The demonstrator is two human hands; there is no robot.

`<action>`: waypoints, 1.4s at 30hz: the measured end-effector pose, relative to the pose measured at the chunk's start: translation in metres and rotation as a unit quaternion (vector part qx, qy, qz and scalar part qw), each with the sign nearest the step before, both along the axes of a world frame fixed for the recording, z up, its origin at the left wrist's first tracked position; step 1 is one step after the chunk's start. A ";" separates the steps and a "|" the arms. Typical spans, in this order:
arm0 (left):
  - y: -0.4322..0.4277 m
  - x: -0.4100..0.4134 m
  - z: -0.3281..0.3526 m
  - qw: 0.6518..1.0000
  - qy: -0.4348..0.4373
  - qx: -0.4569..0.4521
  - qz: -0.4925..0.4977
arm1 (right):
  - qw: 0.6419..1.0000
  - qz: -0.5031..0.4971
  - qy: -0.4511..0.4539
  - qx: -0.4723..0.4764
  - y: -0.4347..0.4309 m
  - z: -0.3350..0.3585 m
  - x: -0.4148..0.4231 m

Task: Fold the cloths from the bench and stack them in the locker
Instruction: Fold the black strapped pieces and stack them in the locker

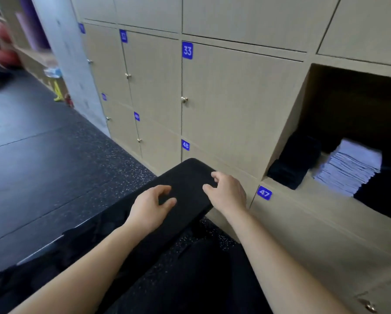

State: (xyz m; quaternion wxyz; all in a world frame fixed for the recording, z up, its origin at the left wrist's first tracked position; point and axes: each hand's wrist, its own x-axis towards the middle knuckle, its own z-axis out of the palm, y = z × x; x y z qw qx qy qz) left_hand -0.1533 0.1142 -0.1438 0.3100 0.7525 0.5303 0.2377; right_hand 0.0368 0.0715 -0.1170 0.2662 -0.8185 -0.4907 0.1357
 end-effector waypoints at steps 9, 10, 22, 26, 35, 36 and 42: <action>-0.051 -0.168 -0.034 0.992 0.051 0.009 0.119 | 0.987 0.160 0.007 -0.023 0.001 -0.025 -0.150; -0.059 -0.183 -0.041 0.990 0.057 0.005 0.128 | 0.984 0.177 0.009 -0.032 -0.001 -0.031 -0.165; -0.125 -0.271 -0.118 0.976 0.088 -0.051 0.191 | 0.948 0.258 -0.013 -0.183 -0.014 -0.112 -0.233; -0.123 -0.277 -0.129 0.973 0.092 -0.046 0.205 | 0.943 0.264 -0.025 -0.202 -0.009 -0.125 -0.238; -0.109 -0.215 -0.152 0.962 0.076 -0.144 0.220 | 0.935 0.287 -0.032 -0.208 0.008 -0.145 -0.237; -0.108 -0.210 -0.155 0.959 0.085 -0.154 0.221 | 0.929 0.299 -0.031 -0.216 0.009 -0.147 -0.236; -0.103 -0.197 -0.168 0.957 0.060 -0.166 0.229 | 0.915 0.314 0.003 -0.254 0.006 -0.159 -0.231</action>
